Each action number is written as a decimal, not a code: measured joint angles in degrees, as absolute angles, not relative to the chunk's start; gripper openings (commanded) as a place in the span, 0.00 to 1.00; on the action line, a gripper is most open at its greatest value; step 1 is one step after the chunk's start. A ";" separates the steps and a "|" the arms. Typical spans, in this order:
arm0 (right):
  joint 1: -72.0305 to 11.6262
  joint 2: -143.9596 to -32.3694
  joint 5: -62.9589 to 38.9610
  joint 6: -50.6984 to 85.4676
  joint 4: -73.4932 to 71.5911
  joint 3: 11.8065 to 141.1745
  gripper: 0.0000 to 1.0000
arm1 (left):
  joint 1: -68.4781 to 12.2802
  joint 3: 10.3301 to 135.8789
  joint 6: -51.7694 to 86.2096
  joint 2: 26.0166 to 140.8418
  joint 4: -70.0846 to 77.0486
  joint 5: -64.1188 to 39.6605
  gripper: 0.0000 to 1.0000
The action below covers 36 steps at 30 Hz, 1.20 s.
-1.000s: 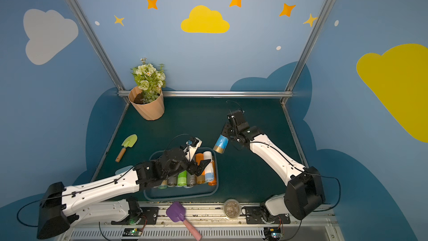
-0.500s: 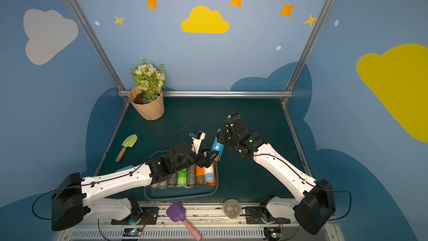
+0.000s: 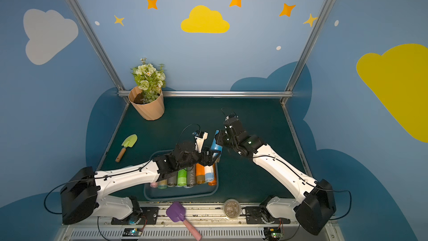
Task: Put the roll of trash bags into the storage box
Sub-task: Pick up the roll of trash bags from the center of the board.
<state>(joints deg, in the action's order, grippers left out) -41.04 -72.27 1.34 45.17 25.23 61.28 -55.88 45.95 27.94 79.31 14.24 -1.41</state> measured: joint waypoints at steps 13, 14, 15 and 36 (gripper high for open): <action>-41.15 -71.50 1.93 45.12 25.23 61.28 0.29 | -55.37 45.95 27.00 80.60 17.19 -5.15 0.39; -41.15 -71.29 2.11 45.12 25.32 61.25 0.30 | -55.37 45.95 26.85 80.64 17.41 -5.37 0.38; -41.15 -71.05 2.33 45.15 25.36 61.19 0.31 | -55.37 45.95 26.72 80.64 17.58 -5.48 0.38; -41.06 -61.89 -1.17 38.04 28.01 57.36 0.90 | -54.26 46.17 25.32 70.28 -2.00 3.01 0.36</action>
